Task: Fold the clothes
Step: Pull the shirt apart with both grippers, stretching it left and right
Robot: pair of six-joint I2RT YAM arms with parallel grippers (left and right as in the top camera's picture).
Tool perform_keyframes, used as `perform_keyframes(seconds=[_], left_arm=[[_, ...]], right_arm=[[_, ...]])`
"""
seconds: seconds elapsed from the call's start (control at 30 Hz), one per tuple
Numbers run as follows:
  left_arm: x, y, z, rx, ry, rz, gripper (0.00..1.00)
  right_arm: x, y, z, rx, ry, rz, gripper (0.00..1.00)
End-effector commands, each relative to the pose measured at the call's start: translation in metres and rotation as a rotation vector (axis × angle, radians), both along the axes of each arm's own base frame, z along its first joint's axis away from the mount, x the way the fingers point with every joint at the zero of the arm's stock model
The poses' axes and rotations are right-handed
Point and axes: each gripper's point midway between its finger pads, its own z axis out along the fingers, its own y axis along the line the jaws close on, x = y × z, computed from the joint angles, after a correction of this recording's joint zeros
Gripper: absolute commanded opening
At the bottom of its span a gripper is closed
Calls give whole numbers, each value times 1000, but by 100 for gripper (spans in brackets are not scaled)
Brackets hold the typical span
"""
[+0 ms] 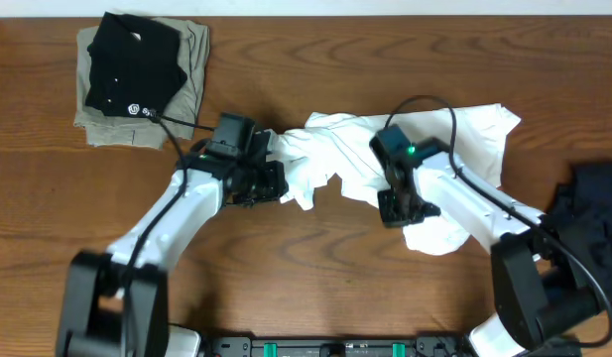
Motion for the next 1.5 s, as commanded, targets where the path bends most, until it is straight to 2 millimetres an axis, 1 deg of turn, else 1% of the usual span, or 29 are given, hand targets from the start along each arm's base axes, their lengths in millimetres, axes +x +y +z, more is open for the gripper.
perform_keyframes(seconds=[0.0,0.13,0.23,0.33,0.4,0.5,0.63,0.7,0.8,0.9,0.97,1.07,1.13,1.27,1.33,1.47], left_arm=[[-3,1,37,-17,-91,-2,6],[-13,7,68,-18,-160,8,6],[-21,16,84,5,-204,26,6],[-29,21,99,14,-243,37,6],[-34,25,108,16,-270,44,6],[-37,38,115,73,-308,82,6],[-37,67,119,200,-345,188,6],[-38,78,120,239,-351,226,6],[-40,84,121,256,-354,245,6],[-39,88,124,262,-366,261,6],[-38,88,131,257,-382,264,6],[-37,88,148,247,-418,263,6],[-38,88,164,253,-451,244,6],[-42,94,191,280,-482,242,6],[-46,96,203,281,-497,239,6],[-53,97,221,276,-510,240,6]], right_arm=[[21,13,46,64,-115,-54,1],[27,16,91,114,-209,-81,1],[27,16,122,156,-287,-80,1],[24,13,145,189,-354,-81,1],[20,7,158,203,-391,-92,1],[16,-7,176,218,-445,-126,1],[15,-39,204,199,-534,-216,1],[14,-57,222,197,-573,-276,1],[13,-83,250,185,-630,-349,1],[12,-99,276,169,-684,-365,1],[11,-105,293,162,-727,-373,1],[11,-106,314,175,-782,-364,1],[9,-106,326,183,-810,-364,1],[7,-107,341,189,-848,-360,1],[7,-107,346,194,-864,-360,1],[7,-107,350,196,-874,-360,1]])
